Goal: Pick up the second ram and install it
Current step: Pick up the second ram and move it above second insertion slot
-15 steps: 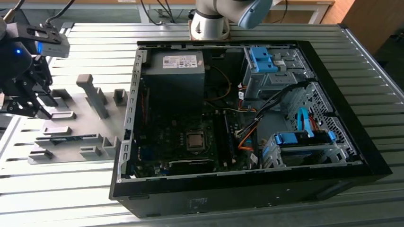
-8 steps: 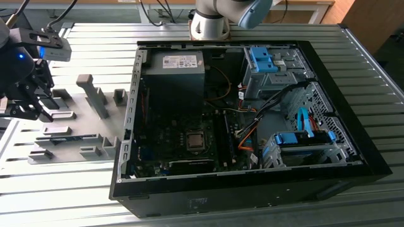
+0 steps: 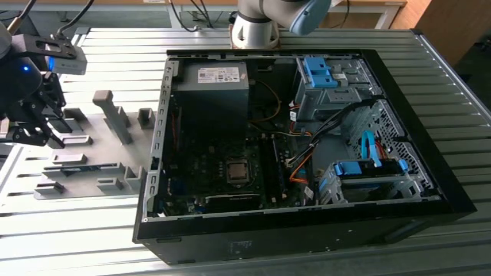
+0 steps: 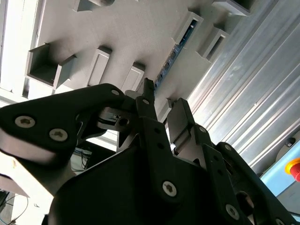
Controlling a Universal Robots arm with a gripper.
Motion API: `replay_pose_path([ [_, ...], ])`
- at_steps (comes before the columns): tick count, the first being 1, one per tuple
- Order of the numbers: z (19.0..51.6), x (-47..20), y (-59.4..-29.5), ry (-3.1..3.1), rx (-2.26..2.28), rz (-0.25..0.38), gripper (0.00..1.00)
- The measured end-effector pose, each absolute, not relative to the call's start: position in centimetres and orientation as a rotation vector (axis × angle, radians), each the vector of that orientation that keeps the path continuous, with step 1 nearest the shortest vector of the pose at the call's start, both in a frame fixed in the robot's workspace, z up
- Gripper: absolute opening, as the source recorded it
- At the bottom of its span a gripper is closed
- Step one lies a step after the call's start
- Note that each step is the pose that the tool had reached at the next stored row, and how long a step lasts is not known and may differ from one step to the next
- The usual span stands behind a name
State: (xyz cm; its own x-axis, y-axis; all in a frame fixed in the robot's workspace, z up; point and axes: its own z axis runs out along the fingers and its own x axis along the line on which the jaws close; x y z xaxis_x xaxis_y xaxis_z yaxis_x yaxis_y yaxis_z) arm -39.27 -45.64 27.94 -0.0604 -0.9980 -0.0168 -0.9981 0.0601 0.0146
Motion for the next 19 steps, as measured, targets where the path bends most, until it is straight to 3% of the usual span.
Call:
replay_pose_path([
  [19, 27.08, -39.29, -45.93, 2.256, -2.185, 0.033, 0.39],
])
